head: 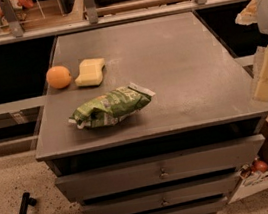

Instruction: Pick green jalapeno chip bag

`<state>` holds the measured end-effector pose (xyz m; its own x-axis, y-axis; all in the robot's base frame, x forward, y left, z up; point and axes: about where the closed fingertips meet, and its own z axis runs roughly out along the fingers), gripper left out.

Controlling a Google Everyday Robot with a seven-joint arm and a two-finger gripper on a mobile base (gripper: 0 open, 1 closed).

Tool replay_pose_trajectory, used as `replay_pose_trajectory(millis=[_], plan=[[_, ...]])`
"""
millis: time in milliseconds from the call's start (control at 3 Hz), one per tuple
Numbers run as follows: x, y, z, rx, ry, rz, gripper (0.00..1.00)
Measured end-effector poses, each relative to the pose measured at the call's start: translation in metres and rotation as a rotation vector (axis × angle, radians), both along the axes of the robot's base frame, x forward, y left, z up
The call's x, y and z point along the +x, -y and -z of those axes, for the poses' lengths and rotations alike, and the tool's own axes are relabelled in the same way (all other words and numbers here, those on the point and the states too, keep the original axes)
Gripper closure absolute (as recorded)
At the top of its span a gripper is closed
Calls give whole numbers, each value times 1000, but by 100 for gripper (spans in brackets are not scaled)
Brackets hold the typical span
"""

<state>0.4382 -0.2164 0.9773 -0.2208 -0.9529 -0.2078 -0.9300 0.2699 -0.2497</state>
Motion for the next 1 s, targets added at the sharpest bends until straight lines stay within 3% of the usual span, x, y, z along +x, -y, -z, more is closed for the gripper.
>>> replay_pose_trajectory(millis=[333, 667, 1000], plan=[[0, 0, 0, 0, 2, 0, 0], [20, -27, -2, 50, 25, -51, 0], [45, -70, 7, 103, 33, -127, 0]])
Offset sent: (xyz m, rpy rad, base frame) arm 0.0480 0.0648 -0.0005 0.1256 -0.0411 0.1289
